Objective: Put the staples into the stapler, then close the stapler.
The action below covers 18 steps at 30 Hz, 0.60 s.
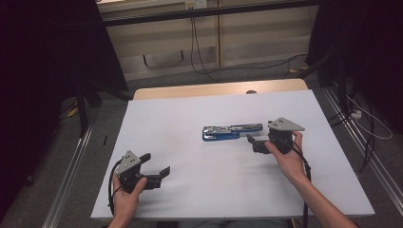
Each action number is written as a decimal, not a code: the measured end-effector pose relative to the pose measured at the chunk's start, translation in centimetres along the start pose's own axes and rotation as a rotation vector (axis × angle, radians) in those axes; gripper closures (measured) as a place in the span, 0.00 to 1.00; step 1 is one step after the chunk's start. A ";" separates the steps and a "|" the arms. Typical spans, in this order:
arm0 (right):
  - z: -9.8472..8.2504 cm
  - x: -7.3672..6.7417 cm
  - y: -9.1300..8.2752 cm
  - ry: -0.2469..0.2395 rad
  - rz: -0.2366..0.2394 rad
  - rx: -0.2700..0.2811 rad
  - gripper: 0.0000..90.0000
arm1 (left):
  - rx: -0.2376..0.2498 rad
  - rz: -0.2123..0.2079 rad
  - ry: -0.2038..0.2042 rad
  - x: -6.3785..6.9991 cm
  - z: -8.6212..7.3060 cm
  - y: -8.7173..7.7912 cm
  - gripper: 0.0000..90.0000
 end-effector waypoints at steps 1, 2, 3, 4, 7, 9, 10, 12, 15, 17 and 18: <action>-0.1 0.0 -0.1 0.002 0.002 0.001 0.05 | 0.001 -0.004 0.000 0.1 0.1 0.0 0.06; -0.1 0.0 -0.2 0.003 0.001 -0.002 0.05 | 0.000 -0.005 0.004 0.2 0.1 0.1 0.06; -0.2 0.1 -0.3 0.005 0.000 -0.001 0.05 | -0.002 -0.007 0.004 0.2 0.0 0.1 0.06; -0.2 0.1 -0.4 0.009 -0.004 0.001 0.05 | -0.004 -0.008 0.005 0.2 0.0 0.1 0.06; -0.4 0.3 -0.7 0.011 -0.010 0.000 0.05 | 0.001 0.002 0.003 0.0 0.0 0.0 0.06; -0.5 0.4 -1.0 0.011 -0.013 0.001 0.05 | 0.000 0.003 -0.001 0.0 0.0 0.0 0.06; -0.5 0.5 -1.1 0.015 -0.015 0.001 0.05 | 0.001 0.004 0.000 -0.1 0.1 0.0 0.06; -0.7 0.6 -1.4 0.015 -0.012 -0.002 0.05 | 0.007 0.010 -0.001 -0.1 0.2 0.1 0.06; -0.7 1.0 -1.8 0.021 -0.019 0.000 0.04 | 0.008 0.007 -0.002 -0.2 0.2 0.5 0.06; -0.8 1.2 -2.0 0.021 -0.024 0.002 0.04 | -0.002 0.004 0.003 -0.1 0.1 0.6 0.06; -0.8 1.3 -2.1 0.021 -0.028 0.004 0.04 | -0.003 0.000 0.001 -0.1 0.1 0.7 0.06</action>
Point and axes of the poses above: each handheld gripper's, and its own axes: y roughly forward along the jaws, z roughly out of its top, x roughly to its right, the point moved 6 cm from there along y, roughly forward along the jaws, and after that the axes turned 13 degrees about y, right-handed, at the moved point
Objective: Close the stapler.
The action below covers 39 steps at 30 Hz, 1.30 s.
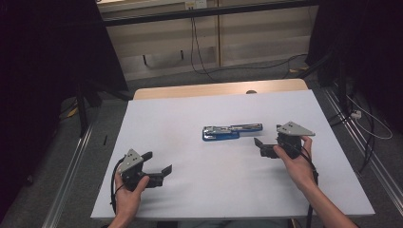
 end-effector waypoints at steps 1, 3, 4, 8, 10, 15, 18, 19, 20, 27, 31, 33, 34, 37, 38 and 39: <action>0.0 0.1 -0.1 0.005 -0.001 0.003 0.04 | -0.005 0.000 0.005 -0.1 -0.1 0.0 0.06; -0.1 0.3 -0.2 0.005 0.000 0.008 0.03 | -0.007 0.015 0.006 -0.3 -0.2 0.1 0.06; -0.2 0.4 -0.2 0.007 -0.006 0.008 0.03 | -0.009 0.020 0.004 -0.5 -0.3 0.1 0.06; -0.5 0.6 -0.2 0.010 -0.015 0.008 0.03 | -0.009 0.021 0.003 -0.6 -0.4 -0.1 0.06; -0.7 0.6 -0.2 0.012 -0.014 0.005 0.03 | -0.005 0.016 0.003 -0.6 -0.4 -0.1 0.06; -0.8 0.7 -0.2 -0.005 -0.020 0.010 0.04 | -0.009 0.008 0.011 -0.5 -0.2 0.0 0.07; -1.0 0.8 -0.1 -0.016 -0.033 -0.004 0.04 | 0.001 0.004 -0.002 -0.6 0.1 0.4 0.07; -1.1 1.0 0.0 -0.023 -0.039 -0.018 0.04 | 0.004 0.016 0.001 -0.8 0.3 0.6 0.07; -1.2 1.1 0.0 -0.022 -0.041 -0.026 0.05 | 0.013 0.023 0.007 -0.9 0.6 0.8 0.07; -1.3 1.1 0.0 -0.024 -0.018 -0.035 0.07 | 0.067 0.028 0.023 -0.9 2.6 2.3 0.07; -1.6 1.1 0.3 -0.023 -0.010 -0.052 0.07 | 0.070 0.008 0.020 -0.8 3.2 3.6 0.07; -1.6 1.0 0.4 -0.019 -0.006 -0.052 0.09 | 0.062 0.023 0.035 -0.9 3.5 4.4 0.07; -1.5 1.0 0.4 -0.018 -0.006 -0.045 0.10 | 0.050 0.039 0.051 -1.1 3.5 4.7 0.07; -1.4 1.0 0.4 -0.013 -0.008 -0.033 0.11 | 0.046 0.033 0.053 -1.1 3.8 5.6 0.07; -1.4 1.0 0.4 -0.010 -0.005 -0.034 0.13 | 0.046 0.035 0.059 -1.1 4.0 5.9 0.07; -1.4 1.0 0.3 -0.008 -0.003 -0.037 0.14 | 0.051 0.027 0.061 -1.1 4.1 6.2 0.07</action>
Point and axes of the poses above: each handheld gripper's, and its own axes: y roughly forward along the jaws, z roughly out of its top, x roughly to its right, the point moved 6 cm from there along y, roughly forward along the jaws, and after that the axes turned 13 degrees about y, right-handed, at the moved point
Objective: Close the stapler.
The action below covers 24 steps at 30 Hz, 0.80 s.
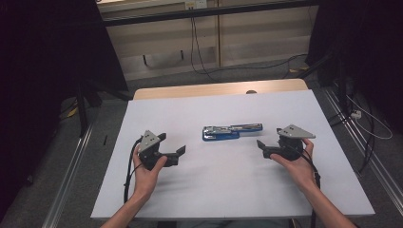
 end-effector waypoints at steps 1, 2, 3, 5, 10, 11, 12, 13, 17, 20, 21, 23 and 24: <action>0.0 0.0 0.0 0.000 0.000 0.001 0.15 | 0.008 -0.010 -0.001 0.0 0.2 0.3 0.07; 0.0 0.1 -0.1 -0.002 0.000 0.001 0.15 | 0.014 -0.015 -0.004 0.1 0.3 0.6 0.07; 0.1 0.1 -0.1 -0.003 -0.001 0.003 0.17 | 0.015 -0.016 0.003 0.1 0.5 0.8 0.07; 0.1 0.1 -0.1 -0.006 0.000 0.006 0.18 | 0.011 -0.031 0.009 0.2 0.7 1.4 0.06; -0.1 0.2 0.2 -0.007 0.008 -0.014 0.23 | 0.021 -0.066 -0.011 0.8 1.4 2.7 0.07; -0.1 0.2 0.2 -0.007 0.007 -0.014 0.24 | 0.020 -0.078 -0.014 1.0 1.5 2.9 0.08; -0.1 0.1 0.3 -0.013 0.010 -0.014 0.25 | 0.015 -0.090 -0.013 1.1 1.6 3.1 0.08; 0.0 0.1 0.3 -0.015 0.010 -0.012 0.26 | 0.012 -0.095 -0.010 1.2 1.7 3.3 0.08; 0.1 0.1 0.4 -0.016 0.003 -0.010 0.27 | -0.008 -0.123 -0.021 1.4 1.9 4.2 0.09; 0.0 0.2 0.5 -0.017 0.000 -0.013 0.29 | -0.028 -0.130 -0.014 1.5 1.9 4.9 0.11; 0.0 0.2 0.5 -0.020 -0.001 -0.013 0.30 | -0.035 -0.130 -0.008 1.5 1.9 5.1 0.11; 0.0 0.2 0.6 -0.017 0.003 -0.019 0.35 | -0.032 -0.117 -0.006 1.4 2.1 5.4 0.11; 0.0 0.1 0.6 -0.020 0.006 -0.023 0.37 | -0.028 -0.116 -0.009 1.3 2.2 5.5 0.11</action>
Point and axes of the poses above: each handheld gripper's, and its own axes: y roughly forward along the jaws, z roughly out of its top, x roughly to its right, the point moved 6 cm from there along y, roughly forward along the jaws, and after that the axes turned 13 degrees about y, right-handed, at the moved point
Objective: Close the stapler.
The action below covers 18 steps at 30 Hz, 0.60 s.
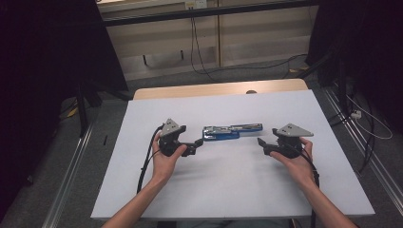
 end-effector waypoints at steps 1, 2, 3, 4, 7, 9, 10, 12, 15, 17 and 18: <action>0.0 0.0 0.0 0.003 0.000 -0.002 0.38 | 0.002 0.004 0.001 -0.1 0.1 0.1 0.11; 0.0 0.0 0.1 0.007 0.000 -0.003 0.39 | 0.001 0.015 -0.003 -0.3 0.2 0.2 0.11; 0.0 -0.1 0.1 0.005 0.003 -0.005 0.42 | 0.007 0.028 -0.009 -0.4 0.3 0.4 0.11; 0.0 -0.1 0.2 0.006 0.004 -0.005 0.42 | 0.005 0.035 -0.015 -0.5 0.3 0.5 0.11; 0.1 -0.1 0.4 0.005 0.009 -0.016 0.44 | -0.006 0.014 -0.009 -0.2 0.6 1.2 0.11; 0.1 -0.1 0.5 0.016 0.013 -0.019 0.48 | -0.004 0.029 0.008 -0.2 0.9 1.6 0.11; 0.1 -0.1 0.6 0.016 0.014 -0.022 0.50 | 0.000 0.034 0.018 -0.2 1.0 1.8 0.11; 0.0 -0.1 0.7 0.015 0.014 -0.029 0.53 | 0.008 0.047 0.023 -0.4 1.2 2.3 0.11; -0.1 -0.1 0.9 0.009 0.018 -0.035 0.60 | 0.008 0.055 0.019 -0.8 1.3 3.0 0.11; -0.1 -0.1 1.0 0.003 0.021 -0.039 0.68 | -0.004 0.059 0.020 -1.0 1.3 3.3 0.11; -0.1 -0.1 1.1 0.002 0.021 -0.040 0.69 | -0.004 0.056 0.020 -1.1 1.3 3.5 0.11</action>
Point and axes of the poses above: each handheld gripper's, and its own axes: y roughly forward along the jaws, z roughly out of its top, x roughly to its right, the point moved 6 cm from there along y, roughly forward along the jaws, and after that the axes turned 13 degrees about y, right-handed, at the moved point
